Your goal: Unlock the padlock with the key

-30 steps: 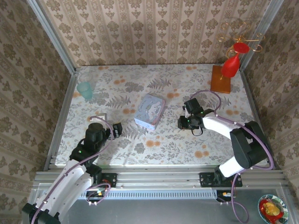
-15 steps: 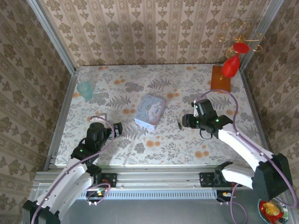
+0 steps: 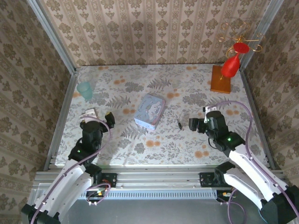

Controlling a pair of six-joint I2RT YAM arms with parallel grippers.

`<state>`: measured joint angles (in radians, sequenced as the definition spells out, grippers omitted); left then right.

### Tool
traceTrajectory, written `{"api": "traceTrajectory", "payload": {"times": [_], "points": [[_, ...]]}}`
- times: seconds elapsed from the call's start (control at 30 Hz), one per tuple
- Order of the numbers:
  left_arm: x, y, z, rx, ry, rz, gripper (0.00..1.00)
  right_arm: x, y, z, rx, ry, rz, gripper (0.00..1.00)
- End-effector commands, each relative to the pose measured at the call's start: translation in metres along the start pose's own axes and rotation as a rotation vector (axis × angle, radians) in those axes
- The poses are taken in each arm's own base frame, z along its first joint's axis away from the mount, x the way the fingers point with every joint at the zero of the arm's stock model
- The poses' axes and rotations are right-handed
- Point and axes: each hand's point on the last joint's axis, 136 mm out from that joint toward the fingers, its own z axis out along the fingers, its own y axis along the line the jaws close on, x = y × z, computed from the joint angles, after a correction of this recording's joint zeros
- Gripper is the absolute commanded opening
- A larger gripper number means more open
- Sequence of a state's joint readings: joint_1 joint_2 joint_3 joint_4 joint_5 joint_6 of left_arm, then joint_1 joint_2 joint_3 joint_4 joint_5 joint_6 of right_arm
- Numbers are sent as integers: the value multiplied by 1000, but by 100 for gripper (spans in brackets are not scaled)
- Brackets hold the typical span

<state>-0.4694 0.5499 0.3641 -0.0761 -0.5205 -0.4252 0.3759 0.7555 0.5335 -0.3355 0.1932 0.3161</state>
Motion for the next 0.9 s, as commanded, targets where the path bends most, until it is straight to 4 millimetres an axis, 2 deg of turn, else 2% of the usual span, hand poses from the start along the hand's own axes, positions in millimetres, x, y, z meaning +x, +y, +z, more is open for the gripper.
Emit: {"api": "traceTrajectory", "payload": {"times": [0.0,0.17,0.2,0.27,0.33,0.5,0.57,0.7,0.87], "points": [[-18,27,3,-162,-141,-9,100,-17,-13,-9,53,-124,-13,90],[-25,27,12,-194,-294,102,100,-21,-18,-21,52,-222,-4,94],[-27,27,14,-212,-295,136,100,-20,-18,-21,43,-234,-7,100],[-31,36,23,-268,-280,219,100,-19,-13,-21,7,-270,-19,100],[-25,30,38,-244,-237,330,100,-19,-12,-23,-14,-307,-19,100],[-5,24,69,-198,-149,466,100,-25,-20,-29,26,-367,-17,100],[2,26,80,-199,-126,484,100,-30,-19,-30,26,-387,-22,100],[17,32,97,-144,-122,414,100,-40,-26,-28,80,-421,-26,100],[16,31,110,-120,-106,435,100,-50,-30,-19,147,-443,-83,100]]}}
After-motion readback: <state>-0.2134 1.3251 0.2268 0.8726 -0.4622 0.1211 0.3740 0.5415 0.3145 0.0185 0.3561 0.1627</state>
